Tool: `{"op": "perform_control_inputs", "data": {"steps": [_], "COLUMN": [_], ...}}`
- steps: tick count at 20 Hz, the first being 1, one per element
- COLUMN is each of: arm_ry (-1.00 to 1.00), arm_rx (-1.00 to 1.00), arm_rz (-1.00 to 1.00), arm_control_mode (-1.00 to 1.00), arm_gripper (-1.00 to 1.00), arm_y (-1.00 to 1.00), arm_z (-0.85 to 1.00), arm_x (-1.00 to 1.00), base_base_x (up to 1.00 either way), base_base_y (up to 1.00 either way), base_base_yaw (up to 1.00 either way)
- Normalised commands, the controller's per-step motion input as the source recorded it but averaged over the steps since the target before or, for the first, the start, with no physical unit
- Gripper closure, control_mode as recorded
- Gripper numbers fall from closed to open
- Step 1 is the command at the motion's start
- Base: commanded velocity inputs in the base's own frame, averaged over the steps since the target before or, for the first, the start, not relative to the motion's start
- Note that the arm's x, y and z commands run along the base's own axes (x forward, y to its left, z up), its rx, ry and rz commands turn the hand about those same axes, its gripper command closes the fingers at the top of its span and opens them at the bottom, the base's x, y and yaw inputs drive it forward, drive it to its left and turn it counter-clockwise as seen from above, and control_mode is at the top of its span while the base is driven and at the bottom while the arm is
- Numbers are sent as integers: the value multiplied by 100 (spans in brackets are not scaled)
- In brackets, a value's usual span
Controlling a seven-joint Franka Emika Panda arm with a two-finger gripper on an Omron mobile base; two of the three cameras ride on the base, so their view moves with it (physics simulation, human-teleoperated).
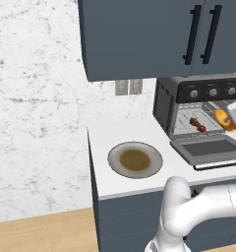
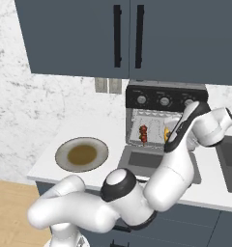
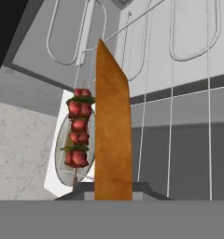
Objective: Pick up the kebab skewer and baguette bread, and place them inside the toaster oven. Close the toaster oven door and start by setting the timer.
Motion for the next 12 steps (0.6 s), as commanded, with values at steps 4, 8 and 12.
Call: {"op": "perform_control_inputs", "data": {"steps": [4, 8, 12], "arm_ry": [0, 0, 0], "arm_rx": [0, 0, 0], "arm_rz": [0, 0, -2], "arm_control_mode": [-100, -100, -100], "arm_gripper": [100, 100, 100], "arm_y": [0, 1, 6], "arm_z": [-7, -25, -31], "arm_x": [19, 3, 12], "base_base_x": [0, 0, 0], "base_base_y": [0, 0, 0], "base_base_yaw": [0, 0, 0]}}
